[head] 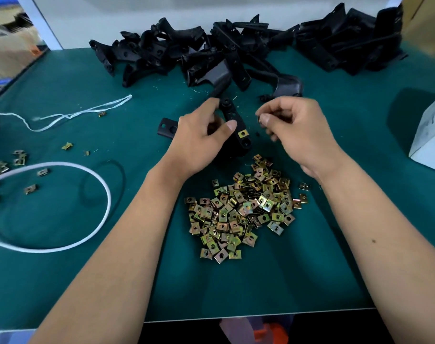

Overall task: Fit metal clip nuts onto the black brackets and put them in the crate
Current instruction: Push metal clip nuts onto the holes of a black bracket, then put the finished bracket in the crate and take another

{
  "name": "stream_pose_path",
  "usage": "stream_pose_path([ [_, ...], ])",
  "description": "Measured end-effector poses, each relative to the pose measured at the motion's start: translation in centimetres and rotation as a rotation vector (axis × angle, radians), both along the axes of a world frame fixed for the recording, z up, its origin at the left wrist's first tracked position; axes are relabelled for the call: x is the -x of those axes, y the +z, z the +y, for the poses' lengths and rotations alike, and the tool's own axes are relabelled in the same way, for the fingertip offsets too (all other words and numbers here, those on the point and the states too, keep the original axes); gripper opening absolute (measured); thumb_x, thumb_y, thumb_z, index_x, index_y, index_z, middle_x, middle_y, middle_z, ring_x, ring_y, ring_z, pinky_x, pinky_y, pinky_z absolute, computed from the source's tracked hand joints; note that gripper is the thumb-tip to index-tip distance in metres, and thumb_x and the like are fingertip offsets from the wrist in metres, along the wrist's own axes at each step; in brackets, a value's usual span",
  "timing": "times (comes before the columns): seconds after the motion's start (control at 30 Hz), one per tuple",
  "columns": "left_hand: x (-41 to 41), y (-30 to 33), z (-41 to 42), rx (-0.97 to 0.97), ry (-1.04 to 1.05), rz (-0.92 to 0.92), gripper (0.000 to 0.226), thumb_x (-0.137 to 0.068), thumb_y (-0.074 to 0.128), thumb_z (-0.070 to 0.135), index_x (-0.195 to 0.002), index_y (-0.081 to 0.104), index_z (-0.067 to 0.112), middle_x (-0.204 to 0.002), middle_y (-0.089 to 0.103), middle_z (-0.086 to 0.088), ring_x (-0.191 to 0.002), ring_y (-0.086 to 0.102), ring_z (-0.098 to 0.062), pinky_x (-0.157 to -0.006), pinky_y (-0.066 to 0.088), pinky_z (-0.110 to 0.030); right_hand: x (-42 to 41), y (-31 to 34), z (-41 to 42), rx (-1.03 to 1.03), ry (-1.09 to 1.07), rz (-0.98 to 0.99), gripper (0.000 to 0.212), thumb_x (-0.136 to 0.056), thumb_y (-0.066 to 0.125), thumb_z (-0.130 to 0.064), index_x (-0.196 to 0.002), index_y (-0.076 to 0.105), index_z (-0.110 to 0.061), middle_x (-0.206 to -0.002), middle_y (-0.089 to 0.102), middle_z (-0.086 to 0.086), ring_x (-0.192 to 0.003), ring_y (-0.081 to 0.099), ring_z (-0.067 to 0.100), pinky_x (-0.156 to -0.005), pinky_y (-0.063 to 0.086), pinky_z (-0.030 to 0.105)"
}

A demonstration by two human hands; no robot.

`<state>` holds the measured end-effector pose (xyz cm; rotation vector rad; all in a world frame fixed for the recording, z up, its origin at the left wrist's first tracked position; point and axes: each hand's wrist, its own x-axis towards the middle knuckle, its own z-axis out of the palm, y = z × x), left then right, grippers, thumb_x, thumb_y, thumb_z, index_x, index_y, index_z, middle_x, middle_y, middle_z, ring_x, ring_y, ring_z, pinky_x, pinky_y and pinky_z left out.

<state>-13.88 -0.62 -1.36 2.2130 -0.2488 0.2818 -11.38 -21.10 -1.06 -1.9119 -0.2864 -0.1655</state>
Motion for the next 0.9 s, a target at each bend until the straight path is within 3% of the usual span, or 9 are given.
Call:
stream_pose_path([
  [0.1,0.2,0.0,-0.3,-0.022,-0.032,-0.068,0.025,-0.1,0.062,0.026,-0.119,0.06,0.012,-0.077,0.058,0.006,-0.075,0.052,-0.009,-0.07,0.038,-0.015,0.2,0.1,0.3,-0.122,0.042,0.054,0.022,-0.097,0.066,-0.005,-0.098,0.08,-0.021,-0.078,0.073,-0.011,-0.071,0.062,0.004,-0.068,0.051,0.017],
  [0.17,0.3,0.1,-0.4,-0.028,-0.04,-0.097,0.025,-0.099,0.062,0.023,-0.121,0.062,0.012,-0.074,0.056,0.01,-0.073,0.052,-0.005,-0.071,0.036,-0.011,0.3,0.1,0.5,-0.184,0.069,0.082,0.022,-0.096,0.066,-0.004,-0.101,0.081,-0.019,-0.08,0.073,-0.009,-0.073,0.062,0.005,-0.071,0.051,0.018],
  [0.27,0.3,0.2,-0.7,-0.03,-0.079,-0.111,0.029,-0.099,0.062,0.022,-0.126,0.062,0.012,-0.089,0.07,-0.003,-0.086,0.064,-0.018,-0.089,0.048,-0.03,0.4,-0.1,1.0,-0.266,0.043,0.065,0.015,-0.095,0.069,-0.004,-0.103,0.079,-0.012,-0.08,0.073,-0.002,-0.073,0.064,0.009,-0.067,0.053,0.02],
  [0.33,0.4,0.2,-0.8,-0.019,-0.09,-0.118,0.03,-0.099,0.063,0.019,-0.128,0.062,0.012,-0.095,0.073,-0.007,-0.09,0.066,-0.025,-0.092,0.05,-0.038,0.4,-0.2,1.2,-0.287,0.012,0.047,0.011,-0.093,0.072,-0.005,-0.101,0.079,-0.009,-0.078,0.074,-0.001,-0.071,0.065,0.009,-0.064,0.053,0.021],
  [0.67,0.5,0.3,-1.2,-0.057,-0.096,-0.135,0.037,-0.097,0.058,0.027,-0.131,0.062,0.013,-0.092,0.071,-0.011,-0.089,0.065,-0.029,-0.102,0.044,-0.05,0.5,-0.3,1.6,-0.373,-0.058,0.053,0.007,-0.087,0.079,-0.006,-0.089,0.08,-0.013,-0.074,0.075,0.002,-0.063,0.063,0.011,-0.055,0.05,0.021],
  [0.9,0.4,0.3,-1.3,-0.034,-0.085,-0.111,0.033,-0.1,0.06,0.022,-0.133,0.061,0.014,-0.094,0.071,-0.007,-0.094,0.066,-0.026,-0.104,0.043,-0.056,0.3,-0.3,1.5,-0.423,-0.098,0.102,0.005,-0.09,0.078,-0.012,-0.093,0.078,-0.008,-0.074,0.075,0.005,-0.062,0.063,0.011,-0.056,0.051,0.021],
])
